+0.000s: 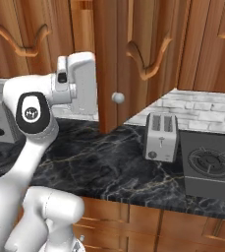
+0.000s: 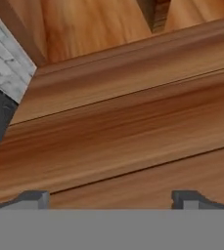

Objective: Open the cabinet. Pick the bar soap and place it next to the sink. Then close the cabinet.

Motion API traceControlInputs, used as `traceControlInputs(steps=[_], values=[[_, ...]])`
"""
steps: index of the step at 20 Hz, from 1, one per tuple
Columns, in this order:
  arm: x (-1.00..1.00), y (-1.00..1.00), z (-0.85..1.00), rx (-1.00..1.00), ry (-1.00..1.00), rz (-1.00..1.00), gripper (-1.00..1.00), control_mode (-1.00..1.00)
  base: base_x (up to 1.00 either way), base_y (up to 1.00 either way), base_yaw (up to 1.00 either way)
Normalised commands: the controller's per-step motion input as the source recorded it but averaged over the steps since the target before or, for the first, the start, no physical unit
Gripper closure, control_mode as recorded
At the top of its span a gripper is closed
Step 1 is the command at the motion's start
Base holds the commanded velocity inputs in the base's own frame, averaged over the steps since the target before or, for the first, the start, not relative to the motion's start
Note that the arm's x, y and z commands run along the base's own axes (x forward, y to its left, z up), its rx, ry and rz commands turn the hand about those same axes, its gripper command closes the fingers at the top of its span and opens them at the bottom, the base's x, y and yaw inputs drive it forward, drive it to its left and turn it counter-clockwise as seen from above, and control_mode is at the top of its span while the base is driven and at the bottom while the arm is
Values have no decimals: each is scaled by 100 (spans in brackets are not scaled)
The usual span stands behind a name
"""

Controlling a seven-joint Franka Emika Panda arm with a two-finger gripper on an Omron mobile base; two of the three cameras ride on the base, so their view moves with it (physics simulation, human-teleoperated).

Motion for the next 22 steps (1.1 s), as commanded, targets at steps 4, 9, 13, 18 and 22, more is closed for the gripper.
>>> traceControlInputs(steps=[4,9,13,18,22], values=[[0,-71,0,0,0,-17,-100,-100,0,0,0],[0,-71,0,0,0,-16,-100,-100,0,0,0],[0,-75,0,0,0,-15,-100,-100,0,0,0],[0,-53,0,4,-1,-7,-100,-100,0,0,0],[0,-9,6,9,-3,0,-100,-100,0,0,0]])
